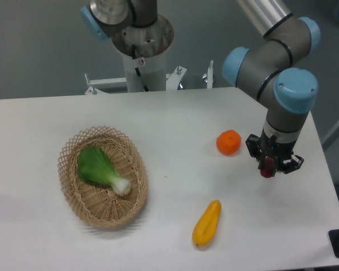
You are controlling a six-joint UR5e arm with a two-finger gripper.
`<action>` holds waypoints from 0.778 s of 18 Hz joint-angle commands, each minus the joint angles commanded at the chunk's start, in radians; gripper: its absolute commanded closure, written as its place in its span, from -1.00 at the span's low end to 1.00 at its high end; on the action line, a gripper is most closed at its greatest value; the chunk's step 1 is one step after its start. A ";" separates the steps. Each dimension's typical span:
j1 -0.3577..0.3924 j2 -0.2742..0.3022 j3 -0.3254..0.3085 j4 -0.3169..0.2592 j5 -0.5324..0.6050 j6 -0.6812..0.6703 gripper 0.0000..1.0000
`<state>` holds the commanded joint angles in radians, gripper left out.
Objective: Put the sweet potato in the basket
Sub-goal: 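Hold the purple sweet potato in the gripper above the table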
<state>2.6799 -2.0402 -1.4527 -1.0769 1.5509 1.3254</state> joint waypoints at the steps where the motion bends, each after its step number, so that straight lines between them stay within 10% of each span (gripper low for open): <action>1: 0.000 0.000 0.000 0.000 0.002 0.000 0.58; 14: -0.017 0.005 -0.012 -0.005 0.002 -0.028 0.60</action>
<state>2.6631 -2.0356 -1.4650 -1.0815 1.5524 1.2978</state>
